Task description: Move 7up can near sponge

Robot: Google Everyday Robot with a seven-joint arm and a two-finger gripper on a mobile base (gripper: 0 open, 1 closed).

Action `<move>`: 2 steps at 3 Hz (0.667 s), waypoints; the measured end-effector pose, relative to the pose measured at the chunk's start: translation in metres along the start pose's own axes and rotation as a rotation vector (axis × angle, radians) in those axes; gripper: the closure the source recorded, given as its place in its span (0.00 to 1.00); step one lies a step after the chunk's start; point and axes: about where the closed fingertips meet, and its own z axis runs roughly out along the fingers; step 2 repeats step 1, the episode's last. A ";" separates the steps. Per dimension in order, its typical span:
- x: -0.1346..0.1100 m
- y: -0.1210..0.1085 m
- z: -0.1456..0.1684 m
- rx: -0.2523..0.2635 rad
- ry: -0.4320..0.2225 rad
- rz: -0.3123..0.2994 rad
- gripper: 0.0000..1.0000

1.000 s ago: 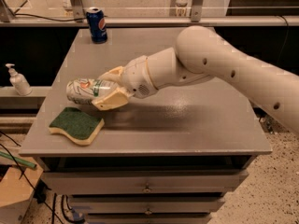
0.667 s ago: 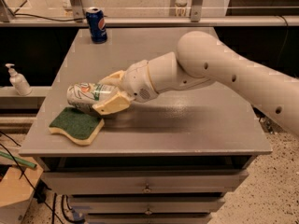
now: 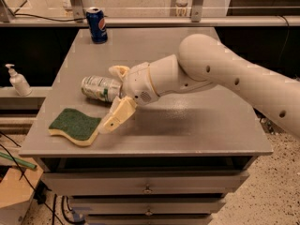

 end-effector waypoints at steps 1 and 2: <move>0.000 0.000 0.000 0.000 0.000 0.000 0.00; 0.000 0.000 0.000 0.000 0.000 0.000 0.00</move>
Offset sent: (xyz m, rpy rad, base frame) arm 0.0000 0.0000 0.0000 0.0000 0.0000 0.0000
